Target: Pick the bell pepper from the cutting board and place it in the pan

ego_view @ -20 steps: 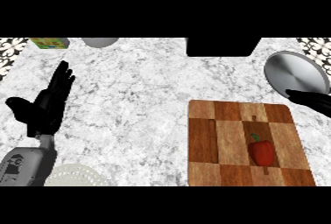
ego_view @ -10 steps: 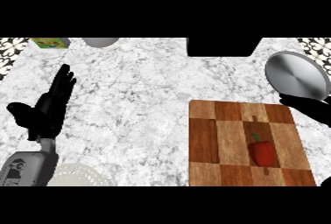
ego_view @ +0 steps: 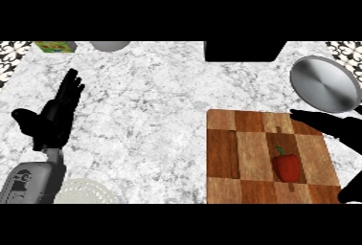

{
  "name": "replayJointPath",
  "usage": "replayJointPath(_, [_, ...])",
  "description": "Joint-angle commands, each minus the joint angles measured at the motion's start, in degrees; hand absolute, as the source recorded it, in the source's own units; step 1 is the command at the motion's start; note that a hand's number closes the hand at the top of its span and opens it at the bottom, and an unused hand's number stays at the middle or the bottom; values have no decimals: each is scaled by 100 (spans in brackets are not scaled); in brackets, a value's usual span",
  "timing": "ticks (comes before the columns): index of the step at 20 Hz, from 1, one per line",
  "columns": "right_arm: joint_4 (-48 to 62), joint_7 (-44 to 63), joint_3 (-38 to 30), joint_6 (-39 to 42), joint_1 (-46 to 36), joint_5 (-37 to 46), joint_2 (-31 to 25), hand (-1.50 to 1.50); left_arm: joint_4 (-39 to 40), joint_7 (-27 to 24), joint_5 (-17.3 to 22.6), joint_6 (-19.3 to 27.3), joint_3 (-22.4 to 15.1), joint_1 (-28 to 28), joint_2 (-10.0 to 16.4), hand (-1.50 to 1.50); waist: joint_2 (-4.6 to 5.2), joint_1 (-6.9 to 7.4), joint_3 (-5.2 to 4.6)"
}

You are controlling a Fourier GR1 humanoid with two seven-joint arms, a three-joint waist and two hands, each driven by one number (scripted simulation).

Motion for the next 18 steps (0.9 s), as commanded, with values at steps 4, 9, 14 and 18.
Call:
replayJointPath(4, [-228, -26, 255, 141, 53, 677, 314, -150, -657, 600, -66, 8, 50, 103, -18, 0, -16, 3, 1])
replayJointPath(9, [470, -17, 406, 271, -624, 1216, 572, -150, 100, -14, -178, -190, 132, -88, -150, 0, 2, 13, -1])
replayJointPath(14, [184, -247, 788, -359, 112, 2154, 421, -150, -294, 122, -167, -235, 148, 167, -122, 0, -10, -2, 1])
replayJointPath(18, [582, -364, 748, -233, -209, 2439, 423, -150, 250, 3, -22, -398, 481, -285, -27, 0, 1, -9, 0])
